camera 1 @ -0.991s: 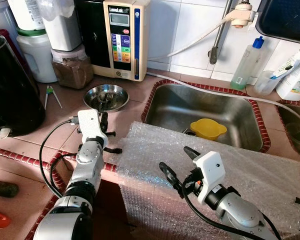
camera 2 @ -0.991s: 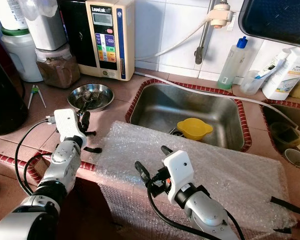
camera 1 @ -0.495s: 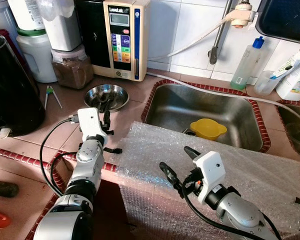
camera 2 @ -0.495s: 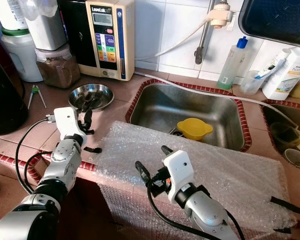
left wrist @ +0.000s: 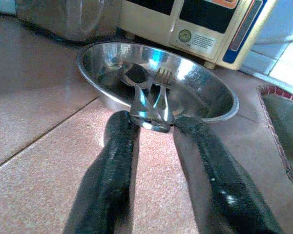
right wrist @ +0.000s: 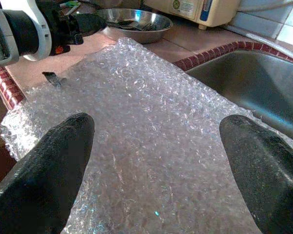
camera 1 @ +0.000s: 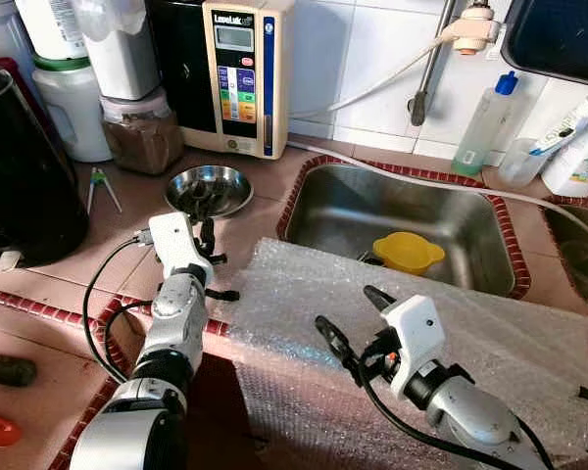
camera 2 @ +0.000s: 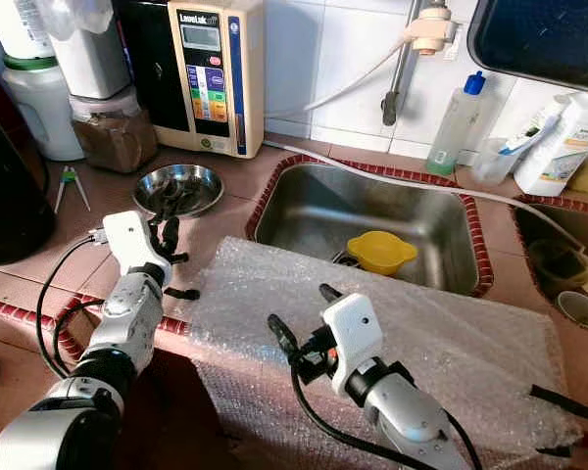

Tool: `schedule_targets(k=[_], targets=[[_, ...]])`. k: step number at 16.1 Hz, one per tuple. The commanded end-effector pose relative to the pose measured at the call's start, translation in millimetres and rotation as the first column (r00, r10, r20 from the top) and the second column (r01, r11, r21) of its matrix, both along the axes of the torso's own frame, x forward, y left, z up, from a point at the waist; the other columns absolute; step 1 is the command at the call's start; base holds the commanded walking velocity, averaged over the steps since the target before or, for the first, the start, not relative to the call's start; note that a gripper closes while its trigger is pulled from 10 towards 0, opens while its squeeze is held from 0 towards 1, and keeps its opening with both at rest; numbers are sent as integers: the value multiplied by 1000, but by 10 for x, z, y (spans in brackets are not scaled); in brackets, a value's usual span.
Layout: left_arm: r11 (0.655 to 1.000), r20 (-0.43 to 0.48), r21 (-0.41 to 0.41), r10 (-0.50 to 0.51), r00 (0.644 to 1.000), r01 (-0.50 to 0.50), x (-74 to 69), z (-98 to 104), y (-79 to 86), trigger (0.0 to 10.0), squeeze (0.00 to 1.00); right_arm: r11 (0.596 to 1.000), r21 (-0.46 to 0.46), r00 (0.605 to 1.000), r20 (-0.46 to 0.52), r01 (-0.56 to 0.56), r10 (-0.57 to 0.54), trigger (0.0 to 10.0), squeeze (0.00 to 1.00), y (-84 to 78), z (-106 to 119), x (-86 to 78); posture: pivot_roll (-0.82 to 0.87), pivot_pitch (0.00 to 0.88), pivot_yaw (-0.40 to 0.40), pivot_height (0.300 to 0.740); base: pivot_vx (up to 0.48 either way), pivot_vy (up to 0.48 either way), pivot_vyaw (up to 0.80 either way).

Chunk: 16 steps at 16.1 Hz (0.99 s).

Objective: Kitchen organization

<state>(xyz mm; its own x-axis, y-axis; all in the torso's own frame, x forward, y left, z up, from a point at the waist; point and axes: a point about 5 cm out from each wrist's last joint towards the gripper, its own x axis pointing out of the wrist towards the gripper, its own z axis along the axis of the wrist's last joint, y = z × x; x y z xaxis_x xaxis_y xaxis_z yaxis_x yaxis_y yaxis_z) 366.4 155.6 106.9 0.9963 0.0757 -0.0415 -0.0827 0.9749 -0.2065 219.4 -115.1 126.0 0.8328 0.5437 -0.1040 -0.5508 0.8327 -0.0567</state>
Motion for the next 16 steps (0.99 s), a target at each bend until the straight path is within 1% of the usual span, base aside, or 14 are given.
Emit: schedule_targets(k=[1, 4, 5, 7, 8, 9, 12, 13, 15, 16], targets=[[1000, 4, -15, -11, 1000, 11, 38, 48, -35, 0, 0, 1000, -7, 1000, 9, 15, -15, 10000, 0, -31, 18, 13, -40, 0, 4, 740, 0, 0, 0], [998, 8, -55, -14, 1000, 14, 46, 58, -37, 0, 0, 1000, -5, 1000, 9, 16, -16, 10000, 0, -28, 15, 11, -39, 0, 5, 740, 0, 0, 0], [998, 8, -56, -14, 1000, 15, 50, 63, -35, 0, 0, 1000, -6, 1000, 8, 16, -16, 10000, 0, -29, 14, 12, -37, 0, 4, 740, 0, 0, 0], [997, -10, -82, -9, 1000, 8, 55, 49, -29, 0, 0, 1000, -6, 1000, 9, 15, -15, 10000, 0, -29, 15, 14, -37, 0, 4, 740, 0, 0, 0], [993, -26, -116, -5, 1000, 2, 56, 30, -27, 0, 0, 1000, -6, 1000, 10, 15, -15, 10000, 0, -29, 16, 14, -37, 0, 4, 740, 0, 0, 0], [991, -33, -132, -1, 999, -3, 55, 21, -22, 0, 0, 1000, -6, 1000, 10, 15, -15, 10000, 0, -28, 17, 14, -37, 0, 3, 740, 0, 0, 0], [982, -36, -189, 4, 999, -10, 66, 34, -20, 0, 0, 1000, -6, 1000, 9, 15, -15, 10000, 0, -28, 18, 11, -37, 0, 3, 740, 0, 0, 0], [973, -41, -232, 9, 999, -18, 77, 48, -24, 0, 0, 1000, -6, 1000, 8, 15, -15, 10000, 0, -32, 15, 9, -33, 0, 4, 740, 0, 0, 0], [963, -19, -271, -2, 1000, -3, 86, 83, -34, 0, 0, 1000, -4, 1000, 7, 16, -16, 10000, 0, -25, 7, 12, -30, 0, 3, 740, 0, 0, 0], [946, 16, -323, -3, 1000, 8, 87, 115, -43, 0, 0, 1000, -2, 1000, 7, 13, -13, 10000, 0, -15, 9, 14, -25, 0, 3, 740, 0, 0, 0]])
